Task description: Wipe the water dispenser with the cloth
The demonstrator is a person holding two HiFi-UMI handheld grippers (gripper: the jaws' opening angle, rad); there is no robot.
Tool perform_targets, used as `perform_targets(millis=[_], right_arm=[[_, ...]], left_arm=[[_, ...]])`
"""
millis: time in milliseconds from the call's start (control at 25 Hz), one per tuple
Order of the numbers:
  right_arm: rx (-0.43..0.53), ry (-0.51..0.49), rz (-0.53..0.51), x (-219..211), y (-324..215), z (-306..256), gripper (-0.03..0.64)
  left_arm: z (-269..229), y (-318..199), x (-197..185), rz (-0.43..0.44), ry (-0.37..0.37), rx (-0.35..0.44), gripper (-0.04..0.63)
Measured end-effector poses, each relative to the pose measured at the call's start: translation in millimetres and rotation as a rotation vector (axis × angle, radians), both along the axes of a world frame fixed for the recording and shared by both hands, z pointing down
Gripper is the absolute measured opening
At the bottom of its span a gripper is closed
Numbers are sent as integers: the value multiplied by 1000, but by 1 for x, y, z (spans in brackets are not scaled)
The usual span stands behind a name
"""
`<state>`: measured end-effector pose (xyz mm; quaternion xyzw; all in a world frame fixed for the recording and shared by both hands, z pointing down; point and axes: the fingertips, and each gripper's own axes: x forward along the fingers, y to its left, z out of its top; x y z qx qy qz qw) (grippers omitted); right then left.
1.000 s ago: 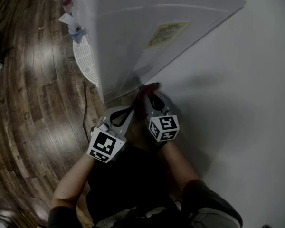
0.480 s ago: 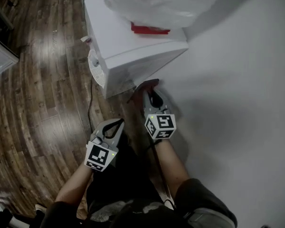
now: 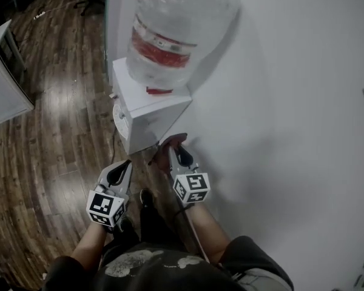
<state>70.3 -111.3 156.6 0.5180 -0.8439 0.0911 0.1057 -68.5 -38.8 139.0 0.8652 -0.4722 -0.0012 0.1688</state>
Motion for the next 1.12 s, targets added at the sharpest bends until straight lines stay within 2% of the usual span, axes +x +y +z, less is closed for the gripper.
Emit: perform_targets(millis=[200, 400, 600, 840, 1120], right_arm=[[68, -24, 10, -2, 27, -52, 48], [109, -43, 18, -5, 60, -70, 48], [91, -15, 27, 6, 111, -66, 48], [34, -5, 97, 28, 170, -48, 48], [57, -34, 112, 50, 199, -61, 46]], left_arm=[[-57, 27, -9, -25, 30, 77, 20], [-76, 58, -6, 4, 43, 117, 20], [-73, 91, 0, 53, 63, 111, 20], [-56, 117, 11, 134, 59, 80, 20], [-60, 149, 28, 178, 42, 79, 20]])
